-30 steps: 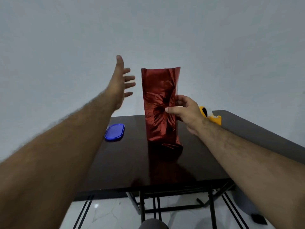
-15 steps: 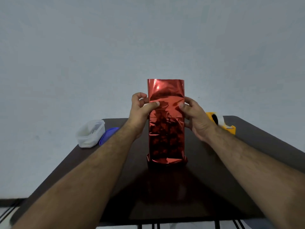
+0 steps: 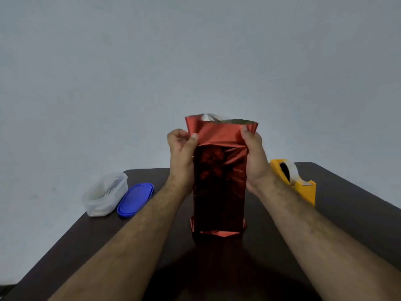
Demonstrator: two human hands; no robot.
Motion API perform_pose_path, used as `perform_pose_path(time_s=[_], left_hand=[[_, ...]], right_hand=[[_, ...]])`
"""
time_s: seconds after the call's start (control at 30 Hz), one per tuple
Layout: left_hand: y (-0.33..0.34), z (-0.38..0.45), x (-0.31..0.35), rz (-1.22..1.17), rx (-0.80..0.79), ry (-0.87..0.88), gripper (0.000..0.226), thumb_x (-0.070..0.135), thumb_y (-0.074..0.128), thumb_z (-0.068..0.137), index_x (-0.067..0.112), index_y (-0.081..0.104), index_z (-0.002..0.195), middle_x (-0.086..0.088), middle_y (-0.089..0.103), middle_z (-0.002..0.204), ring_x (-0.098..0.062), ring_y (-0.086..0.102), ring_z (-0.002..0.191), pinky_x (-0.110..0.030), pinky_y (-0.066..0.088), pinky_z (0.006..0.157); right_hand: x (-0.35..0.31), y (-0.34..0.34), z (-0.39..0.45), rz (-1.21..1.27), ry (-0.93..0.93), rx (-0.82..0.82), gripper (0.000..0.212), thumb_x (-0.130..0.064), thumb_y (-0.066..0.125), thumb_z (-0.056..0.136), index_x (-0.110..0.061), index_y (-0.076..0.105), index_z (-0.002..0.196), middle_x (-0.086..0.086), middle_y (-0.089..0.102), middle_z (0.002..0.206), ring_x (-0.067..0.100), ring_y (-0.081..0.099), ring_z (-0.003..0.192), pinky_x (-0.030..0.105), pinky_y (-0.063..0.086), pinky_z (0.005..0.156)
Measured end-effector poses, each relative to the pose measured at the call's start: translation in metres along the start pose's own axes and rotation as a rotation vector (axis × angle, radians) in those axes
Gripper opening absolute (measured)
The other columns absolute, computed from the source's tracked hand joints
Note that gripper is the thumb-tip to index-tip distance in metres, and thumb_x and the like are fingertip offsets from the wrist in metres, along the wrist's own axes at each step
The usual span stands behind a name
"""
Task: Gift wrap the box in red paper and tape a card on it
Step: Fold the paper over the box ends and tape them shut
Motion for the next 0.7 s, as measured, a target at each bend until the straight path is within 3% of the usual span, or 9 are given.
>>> perform_pose_path(time_s=[0.07, 0.1, 0.17, 0.23, 0.3, 0.4, 0.53, 0.63, 0.7], left_hand=[[-0.004, -0.001, 0.004, 0.021, 0.042, 0.003, 0.019, 0.054, 0.050, 0.100, 0.035, 0.047, 0.102, 0.007, 0.052, 0.099, -0.013, 0.050, 0.081, -0.033, 0.044, 0.067], [-0.005, 0.000, 0.008, 0.039, 0.044, 0.012, 0.021, 0.050, 0.042, 0.107, 0.030, 0.047, 0.102, 0.007, 0.057, 0.096, -0.013, 0.054, 0.077, -0.031, 0.046, 0.061], [-0.006, -0.004, 0.008, 0.019, 0.027, -0.014, 0.033, 0.045, 0.037, 0.109, 0.016, 0.050, 0.100, -0.006, 0.067, 0.091, -0.024, 0.062, 0.076, -0.035, 0.052, 0.058], [-0.010, -0.005, 0.015, 0.069, 0.056, 0.024, 0.036, 0.031, 0.040, 0.112, 0.006, 0.055, 0.092, -0.001, 0.069, 0.084, -0.019, 0.063, 0.076, -0.032, 0.055, 0.062], [-0.012, -0.006, 0.019, 0.092, 0.071, 0.057, 0.033, 0.014, 0.048, 0.111, 0.017, 0.064, 0.082, 0.007, 0.067, 0.080, -0.010, 0.060, 0.075, -0.029, 0.051, 0.067], [-0.011, -0.003, 0.018, 0.025, 0.009, 0.049, 0.033, 0.002, 0.053, 0.104, 0.021, 0.066, 0.081, -0.001, 0.072, 0.098, -0.017, 0.065, 0.089, -0.032, 0.054, 0.073], [-0.008, -0.003, 0.025, 0.004, -0.058, 0.053, 0.010, 0.012, 0.060, 0.088, 0.011, 0.069, 0.085, -0.009, 0.073, 0.121, -0.028, 0.070, 0.107, -0.041, 0.059, 0.088], [-0.003, 0.001, 0.022, 0.064, -0.123, 0.018, 0.030, 0.025, 0.070, 0.081, -0.002, 0.070, 0.095, -0.010, 0.069, 0.133, -0.033, 0.066, 0.125, -0.053, 0.053, 0.108], [-0.001, 0.000, 0.023, 0.074, -0.155, -0.004, 0.030, 0.022, 0.072, 0.081, -0.002, 0.075, 0.097, -0.008, 0.067, 0.135, -0.027, 0.065, 0.128, -0.053, 0.049, 0.112]], right_hand=[[0.008, -0.008, -0.004, 0.055, 0.045, 0.124, 0.073, -0.080, 0.054, 0.092, -0.015, 0.063, 0.124, 0.017, 0.068, 0.129, 0.039, 0.065, 0.123, 0.060, 0.055, 0.099], [0.010, -0.012, -0.004, 0.092, 0.046, 0.171, 0.065, -0.081, 0.047, 0.094, -0.020, 0.065, 0.107, 0.007, 0.073, 0.112, 0.031, 0.069, 0.108, 0.052, 0.058, 0.088], [0.018, -0.018, -0.004, 0.143, 0.040, 0.187, 0.060, -0.077, 0.039, 0.098, -0.023, 0.061, 0.086, 0.003, 0.069, 0.088, 0.026, 0.066, 0.086, 0.042, 0.055, 0.078], [0.022, -0.014, -0.004, 0.136, 0.081, 0.145, 0.054, -0.072, 0.053, 0.093, -0.020, 0.060, 0.085, 0.013, 0.064, 0.092, 0.037, 0.061, 0.092, 0.053, 0.053, 0.084], [0.018, -0.012, -0.002, 0.075, 0.060, 0.113, 0.040, -0.056, 0.061, 0.088, -0.016, 0.058, 0.086, 0.014, 0.059, 0.096, 0.039, 0.055, 0.097, 0.056, 0.047, 0.081], [0.003, -0.014, -0.002, -0.013, -0.040, 0.083, 0.017, -0.030, 0.061, 0.096, -0.015, 0.064, 0.087, 0.015, 0.061, 0.096, 0.035, 0.057, 0.094, 0.053, 0.049, 0.081], [-0.008, -0.012, -0.007, -0.099, -0.080, 0.028, 0.016, -0.026, 0.061, 0.094, -0.014, 0.071, 0.090, 0.022, 0.068, 0.100, 0.033, 0.064, 0.097, 0.051, 0.055, 0.087], [-0.010, -0.008, -0.005, -0.131, -0.029, -0.007, 0.015, -0.031, 0.063, 0.092, -0.020, 0.072, 0.086, 0.018, 0.069, 0.100, 0.032, 0.064, 0.101, 0.048, 0.053, 0.086], [-0.013, -0.008, -0.005, -0.162, -0.025, -0.024, 0.016, -0.032, 0.065, 0.089, -0.018, 0.072, 0.087, 0.019, 0.070, 0.103, 0.034, 0.064, 0.102, 0.049, 0.052, 0.087]])
Point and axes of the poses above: each hand's wrist, its own z-axis towards the middle knuckle, its own y-axis out of the palm, x = y × z, the point moved 9 cm from there along z, towards the middle knuckle
